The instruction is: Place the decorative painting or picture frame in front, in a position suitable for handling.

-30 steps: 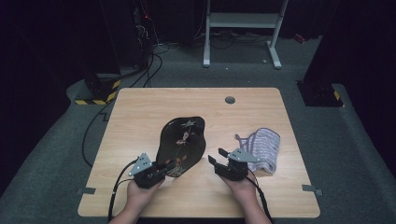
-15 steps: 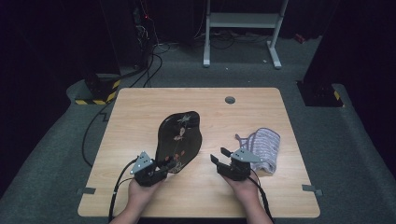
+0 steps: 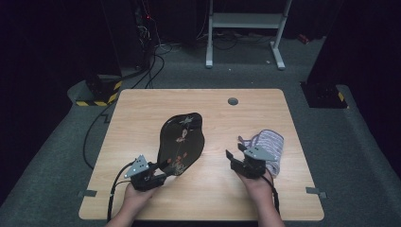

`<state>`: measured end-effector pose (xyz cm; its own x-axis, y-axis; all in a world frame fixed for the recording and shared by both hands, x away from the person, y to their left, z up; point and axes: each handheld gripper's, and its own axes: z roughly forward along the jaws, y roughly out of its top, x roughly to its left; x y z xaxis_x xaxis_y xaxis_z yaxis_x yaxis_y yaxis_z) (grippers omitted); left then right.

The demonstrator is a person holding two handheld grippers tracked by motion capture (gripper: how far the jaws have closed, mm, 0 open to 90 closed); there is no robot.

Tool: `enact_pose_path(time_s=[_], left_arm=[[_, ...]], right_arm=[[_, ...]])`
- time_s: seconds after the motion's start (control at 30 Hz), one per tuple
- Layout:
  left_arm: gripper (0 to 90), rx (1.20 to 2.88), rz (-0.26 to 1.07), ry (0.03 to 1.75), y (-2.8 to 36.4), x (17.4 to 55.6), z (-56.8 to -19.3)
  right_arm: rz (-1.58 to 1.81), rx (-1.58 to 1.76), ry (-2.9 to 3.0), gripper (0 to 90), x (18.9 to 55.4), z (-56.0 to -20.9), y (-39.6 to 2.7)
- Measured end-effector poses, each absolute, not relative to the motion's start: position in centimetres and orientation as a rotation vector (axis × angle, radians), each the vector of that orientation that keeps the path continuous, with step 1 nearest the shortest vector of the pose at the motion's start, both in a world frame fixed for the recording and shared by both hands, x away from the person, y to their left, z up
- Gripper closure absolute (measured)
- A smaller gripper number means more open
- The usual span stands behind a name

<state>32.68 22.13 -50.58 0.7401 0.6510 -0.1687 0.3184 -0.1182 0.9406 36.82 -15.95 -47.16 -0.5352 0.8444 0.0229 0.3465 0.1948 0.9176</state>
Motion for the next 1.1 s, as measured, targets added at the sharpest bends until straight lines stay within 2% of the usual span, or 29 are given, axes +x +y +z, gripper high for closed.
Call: enact_pose_path(time_s=[0.33,0.5,0.6,0.73,1.1], left_arm=[[58.1,1.702,0.411,0.757,22.5,32.3,-50.0],[57.7,1.713,0.396,0.771,22.3,32.4,-50.0],[59.0,1.723,0.385,0.771,22.3,32.4,-50.1],[62.4,1.727,0.379,0.774,22.3,32.4,-50.0],[61.0,1.720,0.380,0.777,22.8,32.4,-50.1]], right_arm=[[1.055,1.346,1.882,31.5,38.1,-47.2,-22.7],[0.978,1.430,1.843,27.6,38.4,-47.6,-25.0],[0.937,1.508,1.854,21.2,38.8,-48.3,-25.9],[0.919,1.618,1.903,15.3,39.6,-49.9,-26.1],[0.765,1.617,1.958,15.5,40.3,-51.3,-23.9]])
